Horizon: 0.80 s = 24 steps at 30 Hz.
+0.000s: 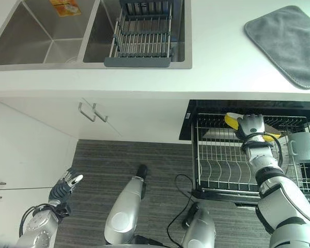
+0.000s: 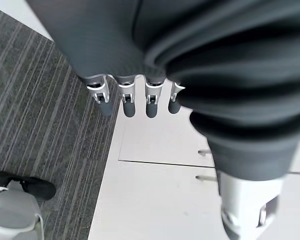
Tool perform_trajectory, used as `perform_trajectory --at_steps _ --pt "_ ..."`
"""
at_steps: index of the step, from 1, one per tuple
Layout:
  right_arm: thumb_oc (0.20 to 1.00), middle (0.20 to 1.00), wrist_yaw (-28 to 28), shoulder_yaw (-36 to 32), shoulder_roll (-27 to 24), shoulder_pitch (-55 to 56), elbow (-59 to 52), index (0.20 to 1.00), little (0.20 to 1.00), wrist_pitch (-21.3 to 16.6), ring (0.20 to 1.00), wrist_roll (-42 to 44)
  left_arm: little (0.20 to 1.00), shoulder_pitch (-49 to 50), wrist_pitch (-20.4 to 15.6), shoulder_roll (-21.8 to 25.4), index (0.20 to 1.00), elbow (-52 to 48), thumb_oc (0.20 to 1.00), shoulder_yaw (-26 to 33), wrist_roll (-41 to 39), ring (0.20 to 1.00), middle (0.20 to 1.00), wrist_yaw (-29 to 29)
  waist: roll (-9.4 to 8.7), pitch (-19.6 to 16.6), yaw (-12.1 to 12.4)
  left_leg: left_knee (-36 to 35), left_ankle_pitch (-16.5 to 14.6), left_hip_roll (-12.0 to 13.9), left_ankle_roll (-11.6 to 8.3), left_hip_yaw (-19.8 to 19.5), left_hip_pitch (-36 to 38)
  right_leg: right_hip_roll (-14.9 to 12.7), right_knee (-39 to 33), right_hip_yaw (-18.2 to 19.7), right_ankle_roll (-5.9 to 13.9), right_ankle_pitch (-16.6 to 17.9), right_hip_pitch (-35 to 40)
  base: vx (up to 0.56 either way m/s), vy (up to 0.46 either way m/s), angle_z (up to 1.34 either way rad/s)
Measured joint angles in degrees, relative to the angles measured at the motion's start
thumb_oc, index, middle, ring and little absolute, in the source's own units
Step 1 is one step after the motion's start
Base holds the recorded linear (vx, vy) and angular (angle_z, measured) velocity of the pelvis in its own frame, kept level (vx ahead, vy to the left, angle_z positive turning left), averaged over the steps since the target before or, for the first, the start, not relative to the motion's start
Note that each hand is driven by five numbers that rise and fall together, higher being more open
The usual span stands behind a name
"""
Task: Place the dishes in the dishwasher.
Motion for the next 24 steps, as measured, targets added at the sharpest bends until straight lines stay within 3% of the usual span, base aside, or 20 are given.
perform_trajectory --at_steps 5,12,24 --pt "0.200 0.200 -1.3 0.0 -0.6 -6.6 0.3 0.200 0.200 3.4 0.200 2.7 1.000 -3.2 -1.0 1.3 1.000 -1.1 1.000 0.0 -2.0 1.000 1.000 0.0 -0.35 1.7 -0.4 1.0 0.6 -0.3 0.55 0.0 -4.8 -0.2 2.8 1.8 -0.36 -0.1 -6.2 -0.13 -0.029 -0.09" --pt "0.200 0.200 -1.8 0.3 -0.3 -7.6 0.8 0.200 0.200 3.4 0.200 4.0 1.000 -5.1 -1.3 1.4 1.000 -2.1 1.000 -2.1 -2.8 1.000 1.000 0.0 -0.20 1.9 -0.7 0.7 0.7 -0.6 0.75 0.1 -5.2 -0.6 2.8 1.8 -0.36 -0.3 -7.0 -0.03 -0.005 0.00" --pt "0.200 0.200 -2.2 2.2 5.1 -11.9 1.7 0.200 0.200 4.5 0.200 2.5 1.000 -6.4 -2.3 1.2 1.000 -3.3 1.000 -4.0 -4.0 1.000 1.000 1.1 -0.64 1.5 -2.0 -0.2 0.7 -0.9 0.87 1.1 -5.5 -0.8 2.5 2.9 -0.28 -0.4 -8.1 0.02 0.005 -0.03"
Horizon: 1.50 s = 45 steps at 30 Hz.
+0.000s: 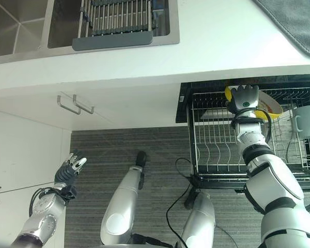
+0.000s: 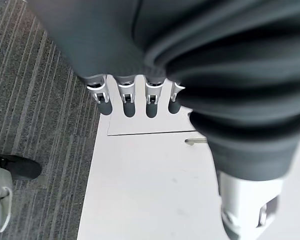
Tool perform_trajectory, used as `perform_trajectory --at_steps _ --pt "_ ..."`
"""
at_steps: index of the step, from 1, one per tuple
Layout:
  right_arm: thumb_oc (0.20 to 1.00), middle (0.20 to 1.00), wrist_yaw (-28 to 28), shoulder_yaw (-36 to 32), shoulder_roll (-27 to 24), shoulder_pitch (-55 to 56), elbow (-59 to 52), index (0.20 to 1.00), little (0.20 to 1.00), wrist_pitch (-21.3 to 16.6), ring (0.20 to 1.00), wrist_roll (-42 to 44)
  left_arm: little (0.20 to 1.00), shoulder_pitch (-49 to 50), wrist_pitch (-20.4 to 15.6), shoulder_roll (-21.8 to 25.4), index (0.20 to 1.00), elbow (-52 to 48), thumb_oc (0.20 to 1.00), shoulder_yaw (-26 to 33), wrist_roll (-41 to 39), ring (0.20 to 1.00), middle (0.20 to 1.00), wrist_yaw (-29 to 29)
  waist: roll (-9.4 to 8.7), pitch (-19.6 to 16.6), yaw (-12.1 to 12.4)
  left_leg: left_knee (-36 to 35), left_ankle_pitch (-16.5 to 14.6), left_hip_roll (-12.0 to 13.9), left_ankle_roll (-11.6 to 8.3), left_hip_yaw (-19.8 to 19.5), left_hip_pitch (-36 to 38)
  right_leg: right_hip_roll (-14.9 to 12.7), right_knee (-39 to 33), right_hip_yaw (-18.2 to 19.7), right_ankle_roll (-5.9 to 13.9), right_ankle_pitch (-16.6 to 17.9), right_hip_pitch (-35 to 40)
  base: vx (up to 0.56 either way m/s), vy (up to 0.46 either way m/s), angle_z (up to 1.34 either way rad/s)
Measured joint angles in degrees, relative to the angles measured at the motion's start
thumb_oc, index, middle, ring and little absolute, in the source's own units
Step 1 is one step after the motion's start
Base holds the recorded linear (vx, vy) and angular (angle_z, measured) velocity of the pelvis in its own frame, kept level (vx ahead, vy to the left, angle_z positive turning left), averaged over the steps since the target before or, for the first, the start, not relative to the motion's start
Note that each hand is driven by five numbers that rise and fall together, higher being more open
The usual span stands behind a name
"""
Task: Place the dishes in the dishwasher.
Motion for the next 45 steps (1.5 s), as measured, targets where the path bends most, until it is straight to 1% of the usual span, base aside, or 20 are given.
perform_trajectory --at_steps 3,5,7,12,17,19,20,23,24,28,32,37,44,45 --pt "0.200 0.200 -0.1 0.0 1.6 0.1 -0.2 0.200 0.200 0.5 0.200 -0.2 1.000 -0.3 0.0 0.0 1.000 -1.0 1.000 0.0 0.0 1.000 1.000 0.5 -0.29 -0.3 0.0 -0.4 0.0 0.0 -0.01 0.3 0.4 0.0 0.0 0.1 0.04 -0.1 0.1 0.04 -0.010 -0.02" --pt "0.200 0.200 0.2 0.1 3.7 0.8 -0.2 0.200 0.200 1.6 0.200 -0.4 1.000 -0.2 0.1 -0.1 1.000 -0.8 1.000 0.0 0.0 1.000 1.000 0.7 -0.91 -1.6 0.0 -0.8 0.0 0.1 -0.04 0.3 0.4 0.0 -0.1 0.0 -0.08 -0.4 -0.1 0.02 -0.004 0.00" --pt "0.200 0.200 0.2 0.1 4.9 1.2 -0.2 0.200 0.200 2.1 0.200 -0.5 1.000 -0.3 0.1 -0.1 1.000 -0.9 1.000 0.0 0.0 1.000 1.000 1.0 -1.14 -2.2 -0.1 -0.9 0.0 0.1 -0.05 0.3 0.4 0.0 -0.1 0.0 -0.09 -0.5 -0.1 0.00 0.000 0.00" --pt "0.200 0.200 0.1 0.5 5.3 1.6 -0.9 0.200 0.200 3.7 0.200 -0.4 1.000 -0.7 0.1 -0.3 1.000 -0.8 1.000 0.0 0.0 1.000 1.000 1.2 -1.14 -2.3 -0.1 -0.9 0.0 0.1 -0.06 0.3 0.3 0.0 -0.1 0.1 -0.09 -0.5 -0.1 0.00 0.000 0.00" --pt "0.200 0.200 -0.2 0.4 5.4 2.8 -2.8 0.200 0.200 4.2 0.200 -0.4 1.000 -0.7 0.1 -0.3 1.000 -0.8 1.000 0.0 0.0 1.000 1.000 1.7 -1.20 -2.3 -0.4 -0.9 0.0 0.1 -0.06 0.4 0.4 0.1 -0.2 0.1 -0.10 -0.5 -0.1 0.01 0.002 0.00" --pt "0.200 0.200 -0.2 0.4 5.5 3.9 -3.9 0.200 0.200 4.4 0.200 -0.3 1.000 -0.7 0.1 -0.3 1.000 -0.8 1.000 0.0 0.0 1.000 1.000 1.9 -1.50 -2.4 -0.7 -0.9 0.0 0.1 -0.06 0.4 0.4 0.1 -0.2 0.1 -0.09 -0.5 -0.1 0.00 0.000 0.00" --pt "0.200 0.200 -0.4 0.3 6.2 4.5 -4.9 0.200 0.200 4.9 0.200 -0.3 1.000 -0.8 0.1 -0.3 1.000 -0.8 1.000 -0.1 0.0 1.000 1.000 2.1 -1.98 -2.7 -1.2 -0.8 0.0 0.2 -0.06 0.4 0.4 0.2 -0.2 0.2 -0.10 -0.5 -0.2 0.00 0.000 0.00" --pt "0.200 0.200 -0.3 0.3 7.9 5.4 -6.0 0.200 0.200 5.3 0.200 0.1 1.000 -1.3 0.1 -0.4 1.000 -0.8 1.000 -0.1 0.0 1.000 1.000 2.4 -2.60 -3.0 -1.7 -0.8 0.0 0.3 -0.07 0.4 0.4 0.2 -0.3 0.3 -0.10 -0.5 -0.2 0.00 0.000 0.00" --pt "0.200 0.200 -0.4 0.3 8.2 5.5 -6.1 0.200 0.200 5.9 0.200 0.1 1.000 -1.5 0.1 -0.5 1.000 -0.8 1.000 -0.1 0.0 1.000 1.000 2.5 -2.61 -3.0 -1.8 -0.8 0.0 0.3 -0.07 0.5 0.4 0.3 -0.3 0.3 -0.12 -0.5 -0.2 0.00 0.000 0.00" --pt "0.200 0.200 -0.6 0.2 8.8 6.4 -6.6 0.200 0.200 6.4 0.200 0.1 1.000 -1.8 0.1 -0.6 1.000 -0.7 1.000 -0.1 0.0 1.000 1.000 3.6 -2.60 -3.0 -1.9 -0.9 0.0 0.3 -0.07 0.5 0.4 0.3 -0.3 0.5 -0.17 -0.5 -0.2 0.01 0.029 -0.01" --pt "0.200 0.200 -0.7 0.0 9.1 6.3 -6.7 0.200 0.200 6.5 0.200 0.1 1.000 -1.8 0.1 -1.5 1.000 0.0 1.000 -0.1 0.0 1.000 1.000 3.6 -2.60 -3.0 -2.3 -0.9 0.0 0.3 -0.06 0.6 0.4 0.3 -0.3 0.4 -0.23 -0.4 -0.2 0.00 0.000 0.00" --pt "0.200 0.200 -0.7 0.0 9.3 6.2 -6.7 0.200 0.200 6.5 0.200 0.2 1.000 -1.8 0.1 -1.7 1.000 0.0 1.000 -2.1 0.0 1.000 1.000 3.7 -2.60 -3.0 -2.4 -0.9 0.0 0.4 -0.07 0.5 0.4 0.4 -0.3 0.3 -0.23 -0.4 -0.2 0.00 0.000 0.00" --pt "0.200 0.200 -0.5 0.0 9.6 6.2 -6.8 0.200 0.200 6.5 0.200 0.3 1.000 -1.8 0.1 -1.9 1.000 0.0 1.000 -2.1 0.0 1.000 1.000 4.4 -2.59 -3.0 -2.5 -0.9 0.0 0.5 -0.07 0.5 0.4 0.6 -0.3 0.3 -0.24 -0.4 -0.2 0.00 0.000 0.00" --pt "0.200 0.200 -0.5 0.0 9.6 6.0 -6.8 0.200 0.200 6.4 0.200 1.4 1.000 -1.8 0.1 -1.9 1.000 0.0 1.000 -2.1 0.1 1.000 1.000 4.4 -2.59 -3.0 -2.5 -1.0 0.0 0.6 -0.07 0.5 0.4 0.6 -0.3 0.3 -0.24 -0.4 -0.2 0.00 0.000 0.00"
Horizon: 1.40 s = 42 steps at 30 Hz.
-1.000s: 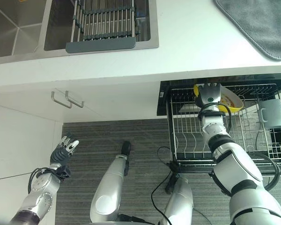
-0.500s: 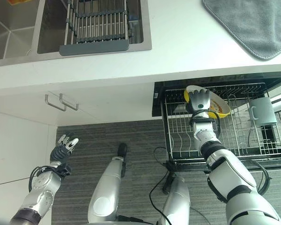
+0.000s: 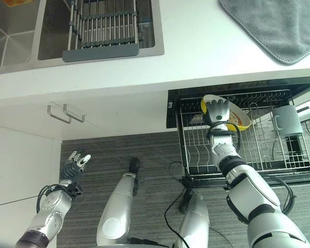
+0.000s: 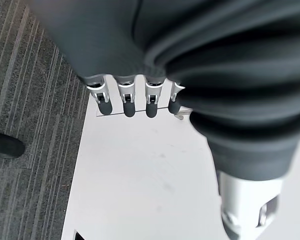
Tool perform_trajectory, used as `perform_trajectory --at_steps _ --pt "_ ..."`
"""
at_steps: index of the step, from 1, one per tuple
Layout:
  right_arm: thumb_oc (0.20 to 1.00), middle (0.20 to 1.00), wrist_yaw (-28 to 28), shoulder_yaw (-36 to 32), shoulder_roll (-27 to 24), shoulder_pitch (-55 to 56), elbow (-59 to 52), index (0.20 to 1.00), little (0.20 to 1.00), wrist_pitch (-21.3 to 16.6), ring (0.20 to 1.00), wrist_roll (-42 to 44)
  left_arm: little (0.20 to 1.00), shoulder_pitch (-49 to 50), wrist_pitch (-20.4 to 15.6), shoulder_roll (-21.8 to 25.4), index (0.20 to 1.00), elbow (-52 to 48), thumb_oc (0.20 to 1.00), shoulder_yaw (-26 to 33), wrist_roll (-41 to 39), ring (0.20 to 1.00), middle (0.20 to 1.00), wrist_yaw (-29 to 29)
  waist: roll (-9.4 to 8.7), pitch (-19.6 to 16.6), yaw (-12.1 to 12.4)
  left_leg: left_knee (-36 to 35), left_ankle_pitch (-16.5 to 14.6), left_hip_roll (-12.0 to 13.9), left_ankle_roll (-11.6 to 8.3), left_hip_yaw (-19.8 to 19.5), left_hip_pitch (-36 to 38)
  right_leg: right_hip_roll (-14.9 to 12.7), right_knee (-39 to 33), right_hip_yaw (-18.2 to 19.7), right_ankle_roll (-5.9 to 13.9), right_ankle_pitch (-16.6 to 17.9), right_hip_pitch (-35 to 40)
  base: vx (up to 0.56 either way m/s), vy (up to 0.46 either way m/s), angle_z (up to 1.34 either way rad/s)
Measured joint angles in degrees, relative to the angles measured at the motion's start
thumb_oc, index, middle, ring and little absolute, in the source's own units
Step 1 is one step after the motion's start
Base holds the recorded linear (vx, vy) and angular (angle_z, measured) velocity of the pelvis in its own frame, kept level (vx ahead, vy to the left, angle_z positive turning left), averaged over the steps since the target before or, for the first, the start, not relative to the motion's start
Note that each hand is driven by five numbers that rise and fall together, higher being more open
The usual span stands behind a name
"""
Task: Place the dishes in the dishwasher.
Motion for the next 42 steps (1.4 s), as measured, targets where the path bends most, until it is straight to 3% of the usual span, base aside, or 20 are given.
perform_trajectory --at_steps 1,2,3,8,10,20,22,27,29,33,38,42 --pt "0.416 0.416 0.0 -0.1 0.1 0.1 0.0 0.416 0.416 0.0 0.416 1.1 1.000 0.0 0.0 -0.2 1.000 0.0 1.000 0.0 0.0 1.000 1.000 0.0 0.00 0.0 -0.1 0.0 0.0 0.0 0.00 0.0 0.0 0.0 0.0 0.0 -0.01 0.0 0.0 0.00 0.000 0.00" --pt "0.944 0.944 0.0 -0.1 0.1 0.2 0.0 0.944 0.944 0.0 0.944 1.5 1.000 0.0 0.1 -0.3 1.000 0.0 1.000 0.0 0.0 1.000 1.000 0.0 0.00 0.0 -0.1 0.0 0.0 0.0 0.00 0.0 0.0 0.0 0.0 0.0 -0.01 0.0 0.0 0.00 0.000 0.00" --pt "1.000 1.000 0.4 -0.2 0.2 0.2 -0.1 1.000 1.000 0.0 1.000 3.0 1.000 0.0 0.1 -0.4 1.000 0.0 1.000 0.0 0.0 1.000 1.000 0.1 0.01 0.0 -0.2 0.0 0.0 0.0 0.00 0.0 0.0 0.0 0.0 0.0 -0.01 0.0 0.0 0.00 0.000 0.00" --pt "1.000 1.000 11.0 0.2 6.6 6.7 1.6 1.000 1.000 -1.4 1.000 9.7 1.000 -0.3 0.2 -0.7 1.000 0.0 1.000 0.0 0.1 1.000 1.000 0.7 0.33 0.3 -0.1 0.0 0.0 0.0 0.00 0.1 -0.4 0.0 0.1 0.1 -0.13 -0.1 -0.7 0.00 0.000 0.00" --pt "1.000 1.000 11.0 0.0 9.2 8.7 3.2 1.000 1.000 -1.2 1.000 12.1 1.000 -0.3 0.2 -0.7 1.000 0.0 1.000 0.0 0.1 1.000 1.000 0.8 0.59 0.7 -0.1 0.1 0.0 -0.1 -0.03 0.1 -0.5 0.0 0.3 0.1 -0.19 -0.1 -0.7 0.00 0.000 0.00" --pt "1.000 1.000 11.0 -0.7 9.1 8.7 2.9 1.000 1.000 -1.6 1.000 19.0 1.000 -0.6 1.3 -2.1 1.000 0.0 1.000 0.0 0.5 1.000 1.000 1.3 0.73 0.9 -0.1 0.2 0.1 -0.1 -0.04 0.1 -0.2 0.0 0.5 0.2 -0.20 -0.2 -0.6 0.00 0.000 0.00" --pt "1.000 1.000 10.8 -1.9 9.3 8.7 2.3 1.000 1.000 -1.8 1.000 24.9 1.000 -0.8 1.4 -2.2 1.000 0.0 1.000 -0.1 0.5 1.000 1.000 1.8 0.89 1.0 -0.1 0.1 0.1 -0.1 -0.03 0.1 -0.1 0.0 0.5 0.2 -0.20 -0.2 -0.6 0.00 0.015 0.00" --pt "1.000 1.000 10.0 -11.8 9.5 9.0 1.7 1.000 1.000 -6.7 1.000 49.2 1.000 -1.3 2.4 -2.2 1.000 -0.3 1.000 0.0 0.5 1.000 1.000 2.5 0.89 1.1 -0.4 0.2 0.1 -0.2 -0.02 0.1 0.2 0.0 0.4 0.2 -0.21 -0.2 -0.1 0.01 0.010 0.00" --pt "1.000 1.000 12.3 -16.6 7.2 12.8 -5.2 1.000 1.000 -7.3 1.000 60.1 1.000 -0.5 2.7 -2.7 1.000 -0.7 1.000 0.2 0.5 1.000 1.000 2.5 0.67 1.2 -0.7 0.0 0.0 -0.2 0.01 0.1 1.2 0.0 0.0 0.2 -0.21 -0.2 1.0 0.06 0.009 0.00" --pt "1.000 1.000 17.8 -21.8 5.1 26.9 -28.4 1.000 1.000 -7.6 1.000 74.8 1.000 4.3 4.2 -3.3 1.000 -5.7 1.000 4.8 1.9 1.000 1.000 3.3 -1.75 2.5 -2.4 -1.4 0.0 0.4 0.04 0.2 4.1 1.1 -2.3 0.1 -0.30 -0.1 4.3 0.10 -0.047 -0.02" --pt "1.000 1.000 19.1 -29.7 6.9 39.0 -42.0 1.000 1.000 -8.4 1.000 82.8 1.000 6.2 5.4 -3.6 1.000 -7.9 1.000 8.3 2.8 1.000 1.000 4.7 -5.47 3.0 -3.9 -5.1 0.3 2.5 -0.36 0.6 7.9 4.4 -9.3 0.3 -0.25 2.1 9.2 0.08 -0.100 -0.08" --pt "1.000 1.000 19.1 -36.0 7.1 41.1 -46.6 1.000 1.000 -9.9 1.000 88.3 1.000 7.6 6.5 -3.5 1.000 -9.6 1.000 9.9 4.5 1.000 1.000 5.9 -8.79 2.0 -5.7 -8.9 1.7 4.0 -1.50 1.6 10.3 6.8 -18.6 -0.1 1.03 6.9 13.8 0.06 -0.104 -0.14"
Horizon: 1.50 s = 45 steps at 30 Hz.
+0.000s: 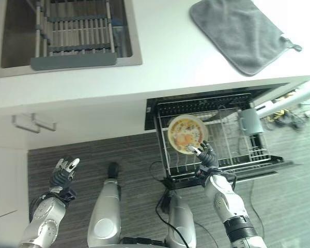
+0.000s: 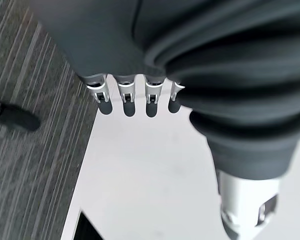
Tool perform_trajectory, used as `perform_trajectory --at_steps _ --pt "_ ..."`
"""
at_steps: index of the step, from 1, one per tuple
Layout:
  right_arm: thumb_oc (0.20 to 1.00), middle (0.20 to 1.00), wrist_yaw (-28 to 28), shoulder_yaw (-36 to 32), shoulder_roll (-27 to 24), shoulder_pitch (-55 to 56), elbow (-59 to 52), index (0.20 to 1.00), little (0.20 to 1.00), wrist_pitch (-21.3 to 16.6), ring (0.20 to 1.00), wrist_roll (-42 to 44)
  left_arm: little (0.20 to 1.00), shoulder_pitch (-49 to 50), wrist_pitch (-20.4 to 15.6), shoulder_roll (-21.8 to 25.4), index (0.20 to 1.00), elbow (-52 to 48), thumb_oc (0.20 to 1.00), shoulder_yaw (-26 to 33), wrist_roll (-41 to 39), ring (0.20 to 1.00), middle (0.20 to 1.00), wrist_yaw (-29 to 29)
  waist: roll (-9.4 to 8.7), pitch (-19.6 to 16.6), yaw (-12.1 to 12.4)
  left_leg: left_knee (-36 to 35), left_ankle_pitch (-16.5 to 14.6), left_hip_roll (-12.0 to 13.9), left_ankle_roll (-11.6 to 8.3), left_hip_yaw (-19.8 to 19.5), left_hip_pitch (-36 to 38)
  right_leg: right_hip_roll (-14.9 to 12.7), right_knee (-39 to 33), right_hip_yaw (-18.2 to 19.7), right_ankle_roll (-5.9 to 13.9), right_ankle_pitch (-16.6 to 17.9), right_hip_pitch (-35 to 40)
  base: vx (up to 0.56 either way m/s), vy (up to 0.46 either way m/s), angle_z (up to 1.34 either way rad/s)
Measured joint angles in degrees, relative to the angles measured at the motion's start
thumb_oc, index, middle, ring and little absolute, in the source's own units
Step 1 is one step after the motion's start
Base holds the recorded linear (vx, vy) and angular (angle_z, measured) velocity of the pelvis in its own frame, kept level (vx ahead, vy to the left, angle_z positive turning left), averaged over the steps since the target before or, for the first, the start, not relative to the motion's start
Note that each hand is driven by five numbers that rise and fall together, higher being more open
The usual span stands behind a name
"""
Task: Place the dishes in the dishwasher.
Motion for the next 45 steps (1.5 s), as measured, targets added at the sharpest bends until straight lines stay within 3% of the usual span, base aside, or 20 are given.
perform_trajectory --at_steps 4,9,13,15,19,25,29,32,33,34,35,37,39,43,45 --pt "1.000 1.000 1.1 -3.5 0.7 1.2 -7.6 1.000 1.000 0.0 1.000 4.5 1.000 1.0 0.9 0.6 1.000 -0.6 1.000 1.9 0.3 1.000 1.000 0.6 -1.79 -1.2 -0.4 -4.1 0.4 -0.1 -0.06 2.0 4.8 0.7 -11.0 0.0 0.88 4.9 7.1 0.06 -0.066 -0.09" --pt "1.000 1.000 2.8 -10.6 0.5 5.3 -16.2 1.000 1.000 -0.8 1.000 6.0 1.000 2.6 0.9 2.3 1.000 -2.1 1.000 3.7 0.6 1.000 1.000 1.6 -5.07 -4.9 -1.9 -7.3 0.8 0.0 -0.46 3.9 7.5 1.2 -18.1 0.3 0.85 7.8 11.0 0.03 -0.065 -0.10" --pt "1.000 1.000 0.3 -14.4 -1.0 9.3 -19.6 1.000 1.000 -2.2 1.000 1.6 1.000 4.2 0.8 1.8 1.000 1.2 1.000 3.7 0.7 1.000 1.000 1.5 -4.98 -10.3 -4.1 -10.2 1.3 0.4 -0.84 6.5 10.3 1.3 -19.9 1.9 0.68 8.7 11.9 0.02 -0.029 -0.23" --pt "1.000 1.000 -2.1 -16.4 -0.9 13.0 -20.6 1.000 1.000 -3.9 1.000 -3.1 1.000 4.6 0.6 0.1 1.000 7.0 1.000 3.7 2.2 1.000 1.000 1.4 -3.44 -13.7 -5.9 -13.4 2.5 0.4 -0.69 7.5 12.1 1.4 -21.0 2.1 0.67 9.1 12.2 -0.03 0.016 -0.16" --pt "1.000 1.000 -9.7 -15.9 -0.6 17.4 -15.8 1.000 1.000 -4.1 1.000 -13.6 1.000 5.3 -0.4 -3.0 1.000 10.1 1.000 3.7 2.3 1.000 1.000 0.6 0.10 -15.7 -8.2 -17.1 4.4 0.3 -0.32 9.8 13.7 1.4 -21.9 4.1 0.68 10.4 11.0 0.01 0.052 -0.24" --pt "1.000 1.000 -16.3 -12.2 4.7 25.0 0.8 1.000 1.000 -5.9 1.000 -20.1 1.000 9.1 -0.9 -5.2 1.000 11.1 1.000 3.7 2.4 1.000 1.000 -1.5 3.76 -17.6 -8.4 -17.1 4.4 0.4 -0.30 10.7 14.9 1.0 -21.9 4.8 0.81 10.5 11.7 0.04 0.005 -0.08" --pt "1.000 1.000 -17.1 -9.1 8.0 21.4 17.1 1.000 1.000 -7.9 1.000 -17.3 1.000 8.9 -1.0 -5.7 1.000 15.0 1.000 3.4 3.3 1.000 1.000 -3.4 5.69 -18.2 -7.2 -17.5 4.3 0.1 -0.22 10.7 15.6 0.6 -22.3 4.6 0.90 10.2 12.5 0.04 -0.016 0.03" --pt "1.000 1.000 -16.1 -8.7 9.7 15.8 27.9 1.000 1.000 -9.3 1.000 -5.4 1.000 7.8 -1.7 -5.6 1.000 19.2 1.000 1.1 4.5 1.000 1.000 -4.5 8.30 -18.8 -6.6 -17.5 4.4 -0.5 -0.10 9.7 15.7 0.1 -22.3 3.5 0.94 10.2 13.4 0.08 0.001 0.15" --pt "0.689 0.689 -16.0 -8.9 10.0 13.8 31.8 0.689 0.689 -9.4 0.689 -1.2 1.000 7.2 -1.9 -5.7 1.000 20.8 1.000 0.3 4.5 1.000 1.000 -4.9 8.68 -19.2 -6.4 -17.5 4.4 -0.6 -0.10 9.5 15.7 0.1 -22.3 3.2 1.08 10.1 13.6 0.07 0.017 0.17" --pt "0.511 0.511 -15.9 -8.8 10.5 11.7 34.7 0.511 0.511 -9.7 0.511 3.4 1.000 6.5 -2.3 -5.7 1.000 22.4 1.000 -0.9 4.5 1.000 1.000 -4.9 9.40 -19.5 -5.5 -17.5 4.4 -0.7 -0.04 9.5 15.7 0.0 -22.3 3.1 1.11 10.1 13.7 0.07 0.021 0.11" --pt "0.200 0.200 -16.0 -8.9 11.2 10.2 36.4 0.200 0.200 -10.0 0.200 6.4 1.000 6.5 -2.3 -6.1 1.000 22.9 1.000 -1.1 4.5 1.000 1.000 -4.9 9.91 -19.6 -5.3 -17.5 4.5 -0.8 -0.02 9.5 15.7 -0.1 -22.3 2.9 1.23 10.1 13.8 0.05 0.015 0.10" --pt "0.200 0.200 -13.9 -9.5 12.3 7.8 40.4 0.200 0.200 -10.4 0.200 17.4 1.000 6.4 -3.2 -7.0 1.000 23.5 1.000 -1.6 4.5 1.000 1.000 -5.2 11.79 -20.4 -4.7 -17.5 4.7 -1.7 0.44 8.2 15.7 -0.7 -22.3 1.6 1.76 10.0 14.7 0.04 0.030 0.27" --pt "0.200 0.200 -12.1 -9.5 12.5 6.7 41.1 0.200 0.200 -10.2 0.200 23.1 1.000 7.0 -4.3 -7.1 1.000 23.5 1.000 -2.4 4.5 1.000 1.000 -5.3 12.72 -20.8 -4.0 -17.5 4.7 -2.3 0.47 7.9 15.7 -1.1 -22.3 1.2 1.91 9.9 15.0 0.03 0.035 0.18" --pt "0.200 0.200 -8.5 -9.6 12.6 5.6 42.0 0.200 0.200 -10.1 0.200 33.8 1.000 7.6 -5.0 -7.3 1.000 24.5 1.000 -5.6 4.4 1.000 1.000 -5.6 12.95 -20.8 -4.1 -17.5 4.9 -2.6 0.65 7.0 15.7 -1.5 -22.2 0.3 2.01 9.9 15.6 0.02 0.026 0.11" --pt "0.200 0.200 -7.7 -9.7 12.2 5.5 42.2 0.200 0.200 -10.1 0.200 35.2 1.000 8.3 -5.2 -7.2 1.000 24.5 1.000 -5.6 4.3 1.000 1.000 -5.6 12.88 -20.8 -4.0 -17.5 4.8 -2.7 0.76 6.5 15.7 -1.5 -22.3 -0.1 2.01 9.8 15.9 0.04 0.015 0.10"
